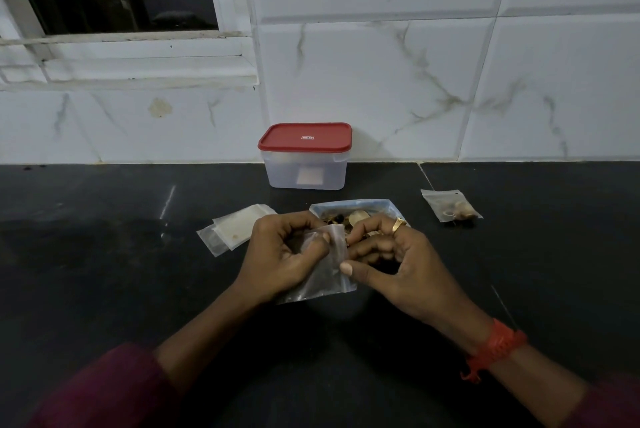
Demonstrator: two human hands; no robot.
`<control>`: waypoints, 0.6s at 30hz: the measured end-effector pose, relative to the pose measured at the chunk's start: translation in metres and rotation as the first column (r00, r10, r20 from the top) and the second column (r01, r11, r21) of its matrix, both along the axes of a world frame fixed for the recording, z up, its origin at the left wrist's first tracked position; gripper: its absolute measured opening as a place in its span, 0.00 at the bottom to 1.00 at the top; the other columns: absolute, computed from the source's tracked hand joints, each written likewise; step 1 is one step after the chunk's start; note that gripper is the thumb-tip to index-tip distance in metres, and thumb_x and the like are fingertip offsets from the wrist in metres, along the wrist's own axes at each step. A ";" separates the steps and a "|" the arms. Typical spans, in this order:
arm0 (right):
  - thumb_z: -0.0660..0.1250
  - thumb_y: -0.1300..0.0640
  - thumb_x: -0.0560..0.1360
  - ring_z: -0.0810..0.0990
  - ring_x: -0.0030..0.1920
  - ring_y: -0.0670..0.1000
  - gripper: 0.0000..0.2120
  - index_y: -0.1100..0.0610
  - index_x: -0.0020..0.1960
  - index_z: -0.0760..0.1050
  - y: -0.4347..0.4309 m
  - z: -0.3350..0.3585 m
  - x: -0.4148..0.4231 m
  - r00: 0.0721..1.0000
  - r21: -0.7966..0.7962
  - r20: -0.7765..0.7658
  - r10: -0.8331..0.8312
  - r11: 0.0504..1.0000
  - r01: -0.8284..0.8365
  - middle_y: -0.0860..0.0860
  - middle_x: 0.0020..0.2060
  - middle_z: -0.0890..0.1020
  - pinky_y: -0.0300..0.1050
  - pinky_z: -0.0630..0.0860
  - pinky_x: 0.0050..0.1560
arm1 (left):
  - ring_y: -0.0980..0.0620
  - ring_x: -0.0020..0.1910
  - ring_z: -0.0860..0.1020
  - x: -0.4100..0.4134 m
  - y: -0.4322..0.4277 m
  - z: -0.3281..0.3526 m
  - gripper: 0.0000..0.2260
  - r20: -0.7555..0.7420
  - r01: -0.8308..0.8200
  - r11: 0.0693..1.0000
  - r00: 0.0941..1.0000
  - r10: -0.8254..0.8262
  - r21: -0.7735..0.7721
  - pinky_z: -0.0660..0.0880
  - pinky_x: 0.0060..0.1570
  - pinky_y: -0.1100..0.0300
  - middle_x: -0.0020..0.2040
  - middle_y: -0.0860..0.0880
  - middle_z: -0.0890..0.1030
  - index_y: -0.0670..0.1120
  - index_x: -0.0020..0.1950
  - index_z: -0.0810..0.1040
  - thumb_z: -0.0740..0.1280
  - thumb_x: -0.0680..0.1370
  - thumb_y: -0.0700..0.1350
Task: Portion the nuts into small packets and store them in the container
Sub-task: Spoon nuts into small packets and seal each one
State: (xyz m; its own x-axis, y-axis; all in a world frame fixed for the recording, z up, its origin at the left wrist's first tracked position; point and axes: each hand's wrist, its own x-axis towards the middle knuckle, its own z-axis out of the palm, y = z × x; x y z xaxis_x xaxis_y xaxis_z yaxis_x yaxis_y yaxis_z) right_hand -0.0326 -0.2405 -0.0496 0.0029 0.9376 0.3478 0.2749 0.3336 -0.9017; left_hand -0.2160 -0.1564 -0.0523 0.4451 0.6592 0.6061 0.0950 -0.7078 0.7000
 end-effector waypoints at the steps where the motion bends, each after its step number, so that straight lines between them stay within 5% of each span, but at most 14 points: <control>1: 0.78 0.65 0.69 0.86 0.44 0.50 0.15 0.55 0.51 0.77 0.001 0.000 0.000 1.000 0.004 -0.009 0.002 1.000 -0.002 0.52 0.42 0.86 0.42 0.82 0.47 | 0.49 0.40 0.82 0.000 -0.001 0.000 0.06 -0.003 0.003 1.000 1.000 -0.003 0.015 0.79 0.39 0.55 0.42 0.51 0.84 0.45 0.48 0.83 0.68 0.75 0.44; 4: 0.79 0.65 0.68 0.86 0.43 0.49 0.14 0.56 0.48 0.78 0.002 -0.001 0.000 0.997 0.043 -0.019 -0.073 0.996 0.074 0.52 0.40 0.86 0.41 0.82 0.46 | 0.50 0.55 0.78 0.002 0.002 0.000 0.15 -0.020 -0.135 0.972 0.990 0.142 0.190 0.76 0.51 0.58 0.56 0.51 0.79 0.44 0.58 0.78 0.72 0.73 0.46; 8: 0.81 0.62 0.65 0.86 0.41 0.48 0.15 0.55 0.45 0.78 0.003 -0.002 0.001 0.981 0.080 -0.046 -0.187 0.978 0.190 0.52 0.39 0.86 0.41 0.82 0.43 | 0.50 0.56 0.73 0.003 0.005 0.001 0.15 -0.027 -0.302 0.877 0.942 0.335 0.373 0.72 0.50 0.55 0.55 0.50 0.74 0.47 0.51 0.80 0.72 0.72 0.56; 13: 0.81 0.62 0.66 0.86 0.41 0.48 0.14 0.57 0.44 0.77 0.001 -0.002 0.000 0.985 0.127 -0.017 -0.169 0.977 0.170 0.52 0.39 0.86 0.39 0.81 0.42 | 0.54 0.40 0.78 0.006 -0.001 0.001 0.07 -0.090 -0.027 0.977 0.995 0.047 0.210 0.71 0.40 0.65 0.41 0.56 0.80 0.46 0.42 0.81 0.73 0.75 0.49; 18: 0.80 0.60 0.66 0.86 0.41 0.48 0.11 0.54 0.41 0.78 0.003 -0.001 0.003 0.985 0.130 -0.016 -0.174 0.976 0.174 0.51 0.39 0.85 0.40 0.82 0.43 | 0.54 0.34 0.74 0.007 -0.004 0.002 0.06 -0.089 0.038 0.991 0.996 -0.027 0.126 0.69 0.35 0.66 0.38 0.60 0.77 0.47 0.41 0.79 0.71 0.77 0.39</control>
State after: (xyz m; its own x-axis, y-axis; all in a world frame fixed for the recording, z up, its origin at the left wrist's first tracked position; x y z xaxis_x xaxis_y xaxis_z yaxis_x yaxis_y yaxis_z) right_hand -0.0298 -0.2379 -0.0504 0.1639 0.8689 0.4670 0.3353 0.3962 -0.8548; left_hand -0.2085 -0.1606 -0.0505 0.5198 0.5634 0.6422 0.1273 -0.7944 0.5939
